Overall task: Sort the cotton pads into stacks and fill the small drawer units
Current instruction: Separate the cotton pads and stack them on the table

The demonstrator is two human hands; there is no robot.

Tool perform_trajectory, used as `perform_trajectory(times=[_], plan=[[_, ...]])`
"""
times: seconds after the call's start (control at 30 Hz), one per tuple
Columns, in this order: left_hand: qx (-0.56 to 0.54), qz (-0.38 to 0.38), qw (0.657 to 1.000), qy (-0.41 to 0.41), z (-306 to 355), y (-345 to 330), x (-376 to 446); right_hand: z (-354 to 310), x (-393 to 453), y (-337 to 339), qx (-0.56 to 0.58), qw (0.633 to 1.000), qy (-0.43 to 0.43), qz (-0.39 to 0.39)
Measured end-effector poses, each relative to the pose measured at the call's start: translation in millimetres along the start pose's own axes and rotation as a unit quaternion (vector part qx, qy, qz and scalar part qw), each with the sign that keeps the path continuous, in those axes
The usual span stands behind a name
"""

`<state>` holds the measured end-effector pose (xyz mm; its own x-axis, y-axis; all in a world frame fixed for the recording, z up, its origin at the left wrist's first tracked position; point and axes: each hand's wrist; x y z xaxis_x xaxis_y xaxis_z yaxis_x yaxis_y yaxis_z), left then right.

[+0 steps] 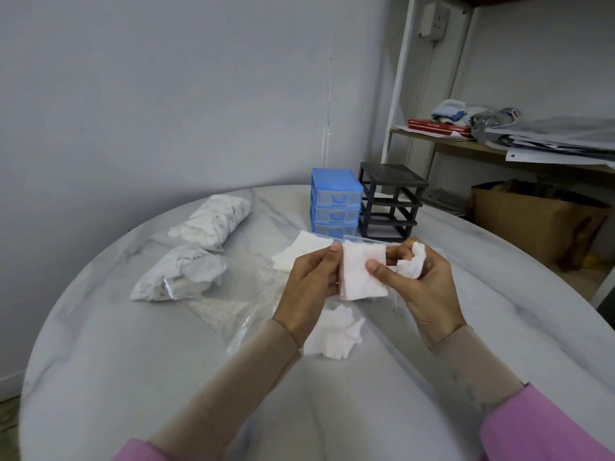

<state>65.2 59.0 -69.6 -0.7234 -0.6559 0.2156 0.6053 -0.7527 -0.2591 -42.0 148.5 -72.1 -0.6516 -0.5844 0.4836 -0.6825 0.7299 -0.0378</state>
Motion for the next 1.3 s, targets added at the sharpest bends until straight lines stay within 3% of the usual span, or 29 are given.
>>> perform_trajectory(times=[0.2, 0.43, 0.7, 0.97, 1.1, 1.3], plan=[[-0.002, -0.043, 0.999, -0.031, -2, 0, -2, -1, -1, 0, -0.02, 1.0, 0.002, -0.002], [0.098, 0.055, 0.99, -0.082, -9, 7, 2, 3, 1, 2, -0.045, 0.998, -0.041, 0.017], [0.177, 0.071, 0.967, -0.168, -6, 4, -3, -3, 2, 4, 0.148, 0.983, -0.111, 0.001], [0.185, 0.056, 0.967, -0.168, -4, 10, 0, 9, 0, -2, 0.025, 0.991, -0.134, 0.01], [0.218, 0.043, 0.963, -0.154, -6, 9, -2, 10, 0, 0, 0.009, 0.992, -0.129, 0.012], [0.258, 0.091, 0.947, -0.169, -8, 13, 1, 8, -1, -1, 0.019, 0.992, -0.123, 0.026]])
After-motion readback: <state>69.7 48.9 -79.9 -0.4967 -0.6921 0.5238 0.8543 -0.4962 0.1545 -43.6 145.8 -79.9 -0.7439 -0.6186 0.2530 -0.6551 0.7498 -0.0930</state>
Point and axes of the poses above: each hand's wrist, its own x-axis towards the middle knuckle, its own y-axis out of the back of the hand, z = x × y, and after that the axes turned 3 degrees about -x, right-handed
